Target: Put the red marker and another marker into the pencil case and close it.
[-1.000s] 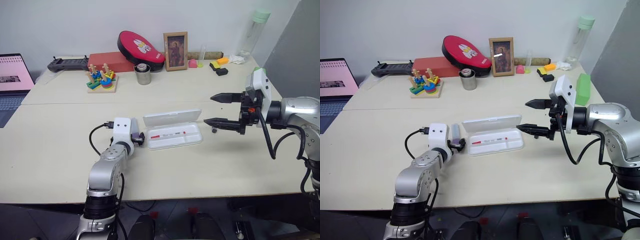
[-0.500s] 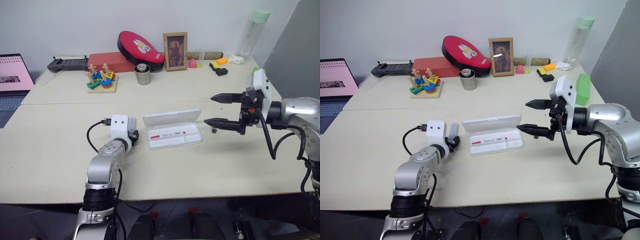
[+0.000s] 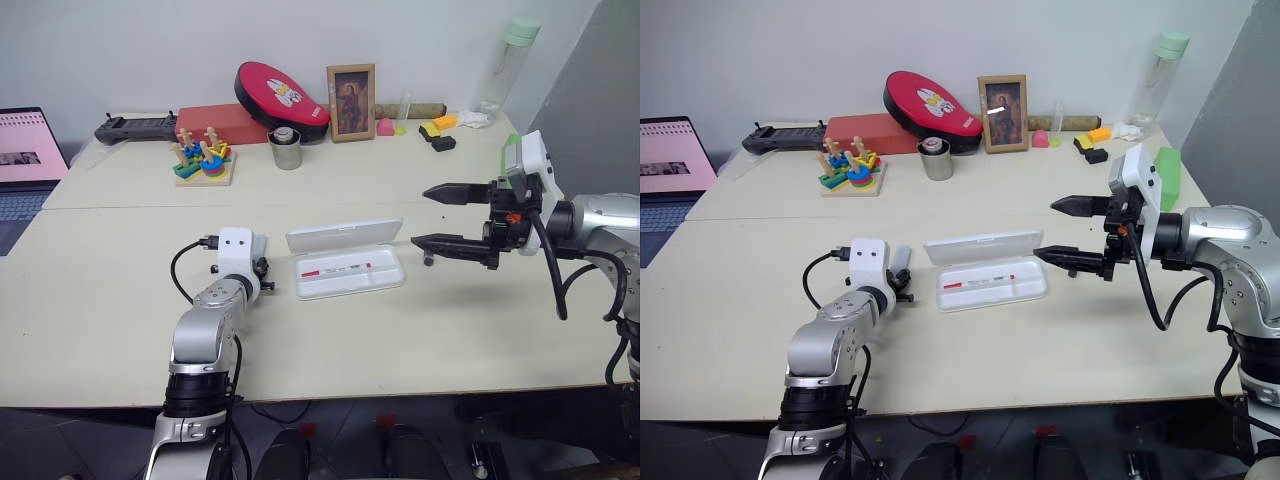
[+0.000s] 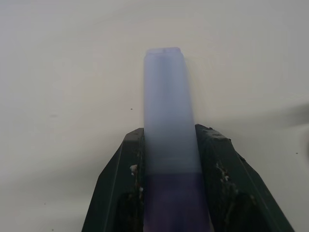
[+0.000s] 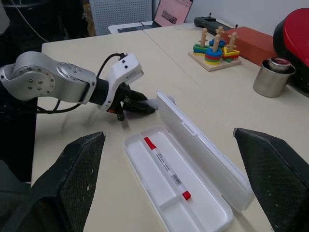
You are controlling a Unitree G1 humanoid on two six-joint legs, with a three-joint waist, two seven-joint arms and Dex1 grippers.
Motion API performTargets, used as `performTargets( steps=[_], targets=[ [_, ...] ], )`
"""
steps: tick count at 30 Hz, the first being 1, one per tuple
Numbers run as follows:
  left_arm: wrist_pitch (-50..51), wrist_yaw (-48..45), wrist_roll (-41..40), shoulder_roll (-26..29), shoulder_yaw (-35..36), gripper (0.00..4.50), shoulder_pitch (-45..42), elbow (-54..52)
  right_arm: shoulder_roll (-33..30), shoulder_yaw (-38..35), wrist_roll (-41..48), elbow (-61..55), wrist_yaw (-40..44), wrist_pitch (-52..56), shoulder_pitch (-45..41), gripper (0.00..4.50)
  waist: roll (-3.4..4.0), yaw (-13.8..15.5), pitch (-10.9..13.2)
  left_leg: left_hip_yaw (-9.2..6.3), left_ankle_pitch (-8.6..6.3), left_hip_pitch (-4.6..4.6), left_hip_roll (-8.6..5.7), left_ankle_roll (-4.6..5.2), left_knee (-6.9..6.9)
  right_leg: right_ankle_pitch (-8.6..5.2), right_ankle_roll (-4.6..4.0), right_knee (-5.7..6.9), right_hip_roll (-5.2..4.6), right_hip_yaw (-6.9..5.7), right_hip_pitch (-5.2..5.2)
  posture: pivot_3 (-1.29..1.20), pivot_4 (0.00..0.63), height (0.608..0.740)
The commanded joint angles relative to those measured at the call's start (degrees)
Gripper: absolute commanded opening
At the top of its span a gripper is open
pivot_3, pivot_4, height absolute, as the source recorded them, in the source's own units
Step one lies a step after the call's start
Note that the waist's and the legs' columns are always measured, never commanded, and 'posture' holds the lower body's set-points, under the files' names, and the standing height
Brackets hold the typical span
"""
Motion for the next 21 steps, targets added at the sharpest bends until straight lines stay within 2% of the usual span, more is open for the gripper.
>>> performTargets(
  steps=[1,7,12,17,21],
  targets=[
    [-0.5,0.4,0.8,1.0,0.7,1.21,-0.6,0.1,-1.0,-2.0,1.4,-1.9,0.7,-0.4,0.0,4.50,0.00,0.0,0.0,0.00,0.00,0.00,0.00,0.00,0.00,0.00,0.00,0.00,0.00,0.00,0.00,0.00,0.150,0.740],
    [-2.2,-0.9,-1.2,3.0,4.4,1.21,-1.7,-3.2,-0.7,-2.1,0.9,-1.8,0.4,-1.1,0.3,4.50,0.00,-0.1,0.0,0.00,0.00,0.01,0.01,0.00,0.00,0.00,0.00,0.01,0.00,0.00,-0.01,0.00,0.150,0.740],
    [-9.4,-8.6,-6.8,8.9,8.6,1.21,-11.6,-6.0,-0.7,-3.1,0.9,-1.6,0.1,-1.7,0.4,4.50,-0.10,0.3,0.1,-0.04,0.04,-0.16,0.01,-0.07,-0.01,0.00,0.00,0.01,0.00,-0.07,-0.16,0.00,0.150,0.740],
    [-12.7,-28.4,-16.7,17.3,5.6,1.21,-20.4,-9.0,-0.8,-5.4,1.4,-1.0,-0.5,-2.1,0.1,4.50,-0.12,0.2,0.1,-0.02,0.13,-0.19,-0.03,-0.26,-0.01,0.01,0.01,-0.11,-0.03,-0.05,-0.09,0.00,0.150,0.740],
    [-12.3,-41.5,-21.2,22.1,-1.2,1.21,-20.5,-12.0,-1.1,-7.7,2.5,-1.4,-1.1,-1.5,0.1,4.50,-0.04,-0.1,0.0,0.02,0.12,-0.15,-0.01,-0.25,-0.19,0.00,0.01,-0.13,-0.03,-0.03,-0.15,0.00,0.150,0.740]
  ],
)
